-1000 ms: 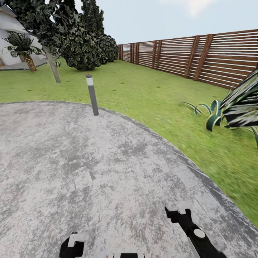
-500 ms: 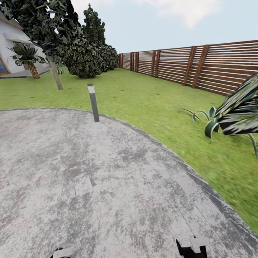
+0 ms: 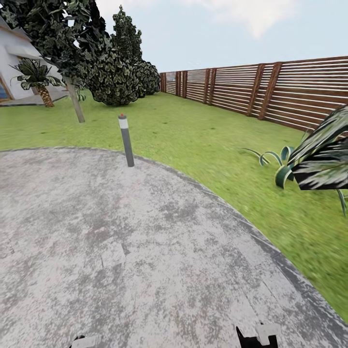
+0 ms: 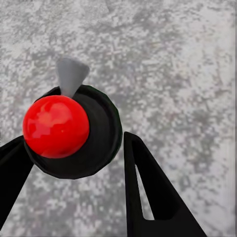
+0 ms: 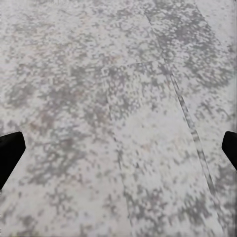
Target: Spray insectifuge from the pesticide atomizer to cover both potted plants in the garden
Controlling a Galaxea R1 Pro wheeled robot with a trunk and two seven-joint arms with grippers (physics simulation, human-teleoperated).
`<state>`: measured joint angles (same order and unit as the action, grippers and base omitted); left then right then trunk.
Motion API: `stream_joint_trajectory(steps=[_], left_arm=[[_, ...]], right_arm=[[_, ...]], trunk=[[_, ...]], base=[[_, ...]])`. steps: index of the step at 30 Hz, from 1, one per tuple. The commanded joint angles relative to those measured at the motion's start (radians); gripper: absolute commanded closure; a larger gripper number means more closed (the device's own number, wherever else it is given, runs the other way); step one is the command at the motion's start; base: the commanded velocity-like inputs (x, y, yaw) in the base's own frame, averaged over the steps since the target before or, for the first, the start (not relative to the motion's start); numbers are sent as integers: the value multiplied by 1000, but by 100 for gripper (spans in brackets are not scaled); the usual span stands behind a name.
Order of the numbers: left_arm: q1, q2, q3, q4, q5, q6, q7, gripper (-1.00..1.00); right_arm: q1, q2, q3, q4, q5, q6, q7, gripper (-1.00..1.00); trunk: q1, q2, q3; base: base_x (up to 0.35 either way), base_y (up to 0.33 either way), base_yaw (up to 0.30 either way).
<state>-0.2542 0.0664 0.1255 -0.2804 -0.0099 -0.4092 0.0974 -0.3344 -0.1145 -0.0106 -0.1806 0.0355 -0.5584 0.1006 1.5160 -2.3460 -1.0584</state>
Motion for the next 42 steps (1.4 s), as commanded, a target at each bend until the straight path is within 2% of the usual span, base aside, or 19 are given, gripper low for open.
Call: stream_joint_trajectory(steps=[1, 6, 14, 18, 19, 22, 42], left_arm=[[0, -1, 1, 2, -2, -3, 2, 100], [0, -2, 0, 3, -5, -3, 2, 100], [0, 2, 3, -1, -3, -2, 4, 100], [-1, 2, 4, -2, -5, 0, 31, 100], [-2, 1, 0, -2, -8, 1, 71, 100], [-2, -4, -10, -2, -10, 1, 111, 100], [-2, -11, -7, -1, -5, 2, 111, 100]], right_arm=[[-1, 0, -1, 1, 4, -3, 2, -100], [-1, 1, 1, 2, 3, -4, 2, -100], [-1, 2, 1, 3, 3, -5, 1, -100], [-1, 2, 1, 4, 3, -5, 1, -100], [-1, 3, 1, 4, 3, -5, 1, -100], [-1, 4, 1, 4, 3, -5, 1, -100], [-1, 4, 0, 4, 3, -5, 1, -100]], trunk=[[-4, 7, 2], [-23, 42, 18], [-54, 98, 43], [-69, 126, 56], [-69, 126, 56], [-69, 126, 56], [-69, 126, 48]], base=[[0, 0, 0], [0, 0, 73], [0, 0, 242], [0, 0, 275], [0, 0, 276], [0, 0, 276], [0, 0, 276]])
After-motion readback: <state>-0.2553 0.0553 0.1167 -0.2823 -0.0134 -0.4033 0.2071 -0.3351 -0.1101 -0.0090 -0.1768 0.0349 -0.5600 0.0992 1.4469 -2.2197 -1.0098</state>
